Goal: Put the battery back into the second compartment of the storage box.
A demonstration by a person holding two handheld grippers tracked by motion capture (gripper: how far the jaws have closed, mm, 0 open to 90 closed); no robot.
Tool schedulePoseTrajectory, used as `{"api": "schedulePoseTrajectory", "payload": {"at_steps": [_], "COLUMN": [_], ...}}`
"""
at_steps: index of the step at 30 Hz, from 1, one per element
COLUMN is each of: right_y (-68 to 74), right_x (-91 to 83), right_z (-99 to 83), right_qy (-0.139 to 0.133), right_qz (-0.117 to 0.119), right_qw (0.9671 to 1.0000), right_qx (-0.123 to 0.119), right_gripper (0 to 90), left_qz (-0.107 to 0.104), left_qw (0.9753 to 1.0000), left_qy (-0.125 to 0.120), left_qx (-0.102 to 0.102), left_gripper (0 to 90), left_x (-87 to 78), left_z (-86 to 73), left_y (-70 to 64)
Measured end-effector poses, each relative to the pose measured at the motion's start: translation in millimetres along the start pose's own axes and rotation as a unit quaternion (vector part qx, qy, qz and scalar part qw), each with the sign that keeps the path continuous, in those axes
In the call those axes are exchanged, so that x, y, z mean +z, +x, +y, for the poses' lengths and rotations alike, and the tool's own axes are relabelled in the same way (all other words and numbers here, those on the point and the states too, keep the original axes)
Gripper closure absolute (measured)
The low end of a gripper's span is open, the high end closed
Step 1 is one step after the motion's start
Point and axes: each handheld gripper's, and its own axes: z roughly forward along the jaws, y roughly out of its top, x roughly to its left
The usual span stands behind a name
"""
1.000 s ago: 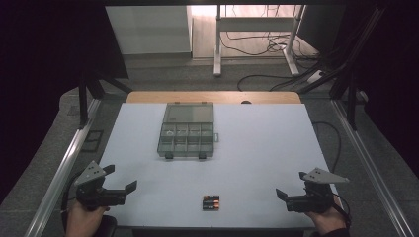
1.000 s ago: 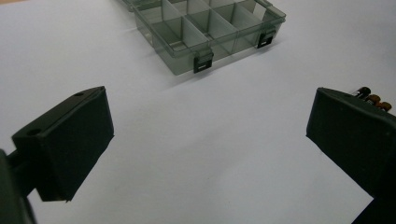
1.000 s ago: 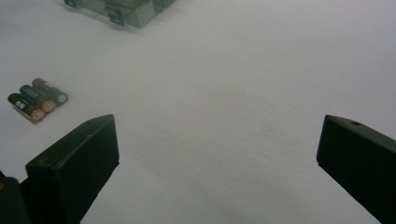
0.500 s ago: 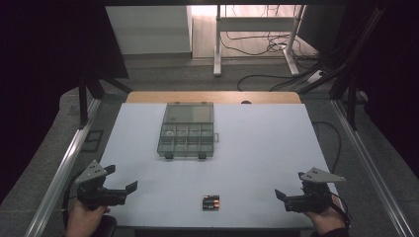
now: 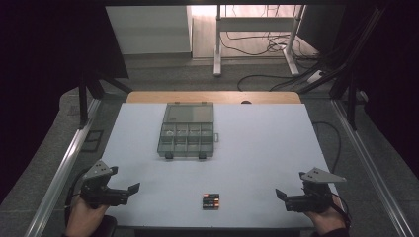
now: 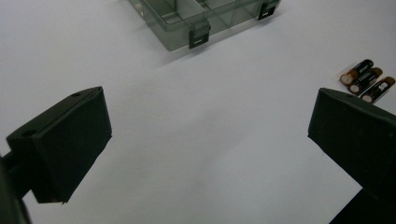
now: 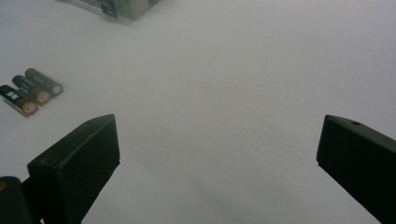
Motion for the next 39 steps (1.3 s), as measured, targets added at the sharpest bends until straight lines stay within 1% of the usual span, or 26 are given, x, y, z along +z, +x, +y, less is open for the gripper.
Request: {"api": "schedulePoseTrajectory", "payload": {"at_steps": [2, 3, 6, 7, 8, 9, 10, 13, 16, 17, 18, 19, 20, 27, 32, 33, 35, 36, 37, 38, 39], "right_y": [0.0, 0.3, 0.3, 0.4, 0.5, 0.5, 0.4, 0.2, 0.1, 0.1, 0.0, 0.0, 0.0, 0.6, 0.5, 0.5, 0.5, 0.5, 0.5, 0.5, 0.6], "right_x": [0.2, 0.6, 0.5, 0.4, 0.3, 0.3, 0.6, 0.9, 1.3, 1.3, 1.4, 1.5, 1.6, 2.1, 2.6, 2.6, 2.7, 2.7, 2.7, 2.9, 2.9], "right_z": [0.0, 0.2, 0.2, 0.2, 0.2, 0.2, 0.2, 0.3, 0.2, 0.2, 0.3, 0.3, 0.3, 0.5, 0.5, 0.5, 0.5, 0.5, 0.5, 0.5, 0.5], "right_qy": [0.001, 0.003, 0.003, 0.002, 0.001, 0.001, 0.003, 0.004, 0.005, 0.005, 0.005, 0.006, 0.006, 0.008, 0.010, 0.010, 0.010, 0.010, 0.010, 0.011, 0.011], "right_qz": [0.001, 0.000, 0.001, 0.003, 0.002, 0.002, 0.002, 0.002, 0.002, 0.002, 0.003, 0.003, 0.003, 0.004, 0.004, 0.004, 0.004, 0.004, 0.004, 0.004, 0.004], "right_qw": [1.0000, 1.0000, 1.0000, 1.0000, 1.0000, 1.0000, 1.0000, 1.0000, 1.0000, 1.0000, 1.0000, 1.0000, 1.0000, 1.0000, 0.9999, 0.9999, 0.9999, 0.9999, 0.9999, 0.9999, 0.9999], "right_qx": [0.000, 0.000, -0.001, -0.001, -0.001, -0.001, -0.001, 0.000, 0.000, 0.000, 0.000, 0.000, 0.000, -0.001, -0.002, -0.002, -0.002, -0.002, -0.002, -0.002, -0.003], "right_gripper": [0.0, 0.0, 0.0, 0.0, 0.0, 0.0, 0.0, 0.0, 0.0, 0.0, 0.0, 0.0, 0.0, 0.0, 0.0, 0.0, 0.0, 0.0, 0.0, 0.0, 0.0], "left_qz": [0.001, 0.001, 0.003, 0.003, -0.003, -0.003, -0.012, -0.029, -0.039, -0.039, -0.047, -0.047, -0.053, -0.061, -0.070, -0.070, -0.073, -0.074, -0.074, -0.075, -0.075], "left_qw": [1.0000, 0.9999, 0.9997, 0.9997, 0.9996, 0.9996, 0.9994, 0.9992, 0.9987, 0.9987, 0.9982, 0.9982, 0.9976, 0.9956, 0.9932, 0.9932, 0.9917, 0.9911, 0.9911, 0.9901, 0.9901], "left_qy": [0.002, 0.004, 0.010, 0.010, 0.012, 0.012, 0.015, 0.011, 0.013, 0.013, 0.015, 0.015, 0.018, 0.037, 0.050, 0.050, 0.058, 0.061, 0.061, 0.067, 0.067], "left_qx": [0.001, 0.009, 0.022, 0.022, 0.026, 0.026, 0.029, 0.025, 0.030, 0.030, 0.034, 0.034, 0.040, 0.060, 0.079, 0.079, 0.089, 0.092, 0.092, 0.098, 0.098], "left_gripper": [0.0, 0.0, 0.0, 0.0, 0.0, 0.0, 0.0, 0.0, 0.0, 0.0, 0.0, 0.0, 0.0, 0.0, 0.0, 0.0, 0.0, 0.0, 0.0, 0.0, 0.0], "left_x": [0.7, 2.1, 5.1, 5.1, 7.8, 7.8, 10.5, 14.0, 17.4, 17.4, 20.2, 20.2, 22.9, 37.4, 48.5, 48.5, 55.6, 58.1, 58.1, 62.9, 62.9], "left_z": [1.1, 3.8, 8.3, 8.3, 11.0, 11.0, 13.5, 17.8, 21.7, 21.7, 23.6, 23.6, 25.5, 34.7, 42.9, 42.9, 48.1, 49.7, 49.7, 52.9, 52.9], "left_y": [-0.8, -2.3, -5.3, -5.3, -7.0, -7.0, -8.2, -9.4, -10.8, -10.8, -11.6, -11.6, -12.2, -15.2, -19.0, -19.0, -21.9, -23.2, -23.2, -26.1, -26.1]}}
